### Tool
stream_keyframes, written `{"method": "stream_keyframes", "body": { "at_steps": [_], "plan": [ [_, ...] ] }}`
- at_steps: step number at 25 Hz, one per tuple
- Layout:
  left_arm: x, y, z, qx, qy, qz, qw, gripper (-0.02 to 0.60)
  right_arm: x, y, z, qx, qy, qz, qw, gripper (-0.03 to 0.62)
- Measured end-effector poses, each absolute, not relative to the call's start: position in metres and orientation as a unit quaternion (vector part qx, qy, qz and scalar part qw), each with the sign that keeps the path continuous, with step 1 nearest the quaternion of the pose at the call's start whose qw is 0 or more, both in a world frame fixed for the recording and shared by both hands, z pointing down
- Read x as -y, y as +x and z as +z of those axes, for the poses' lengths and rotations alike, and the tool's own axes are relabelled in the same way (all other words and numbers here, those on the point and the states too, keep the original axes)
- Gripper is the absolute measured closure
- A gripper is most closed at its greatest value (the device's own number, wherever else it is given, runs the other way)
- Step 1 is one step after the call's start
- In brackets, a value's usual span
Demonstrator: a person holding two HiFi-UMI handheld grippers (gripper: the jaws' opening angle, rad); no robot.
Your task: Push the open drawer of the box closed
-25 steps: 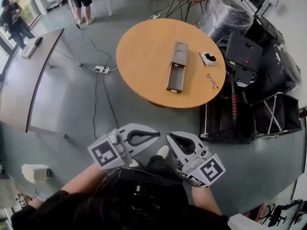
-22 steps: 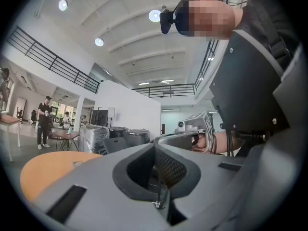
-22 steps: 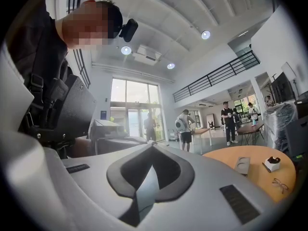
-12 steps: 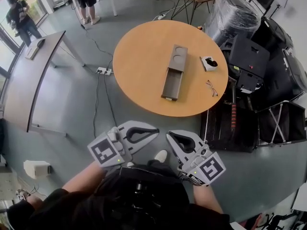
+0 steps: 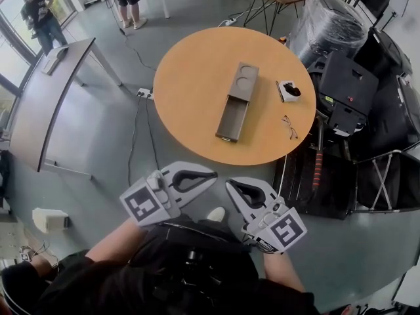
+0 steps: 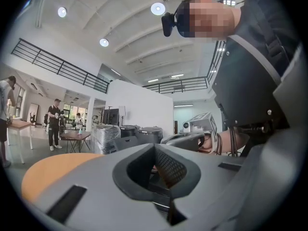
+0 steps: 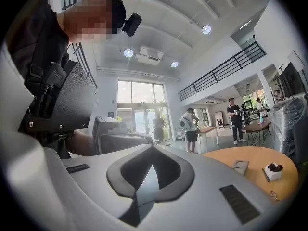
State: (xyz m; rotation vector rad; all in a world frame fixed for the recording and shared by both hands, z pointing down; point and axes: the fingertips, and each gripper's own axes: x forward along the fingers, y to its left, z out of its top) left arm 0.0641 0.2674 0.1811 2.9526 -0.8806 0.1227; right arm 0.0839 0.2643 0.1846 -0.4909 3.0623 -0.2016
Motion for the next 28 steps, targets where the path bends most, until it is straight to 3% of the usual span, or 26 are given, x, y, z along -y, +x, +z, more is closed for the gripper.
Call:
{"method": "stream_keyframes", "body": {
  "at_steps": [14, 28],
  "plan": [
    [-0.21, 0.074, 0.212, 0.296, 0.953, 0.058, 0.042, 0.554, -0.2, 0.093, 0.226, -0.981, -0.166, -0.097, 0.001, 0.587],
    [-0.086, 0.034, 0.269, 0.263, 0.964, 0.033, 0.028, 0.554, -0.065, 0.064, 0.316, -0.953, -0.235, -0.193, -0.01, 0.588]
  ]
}}
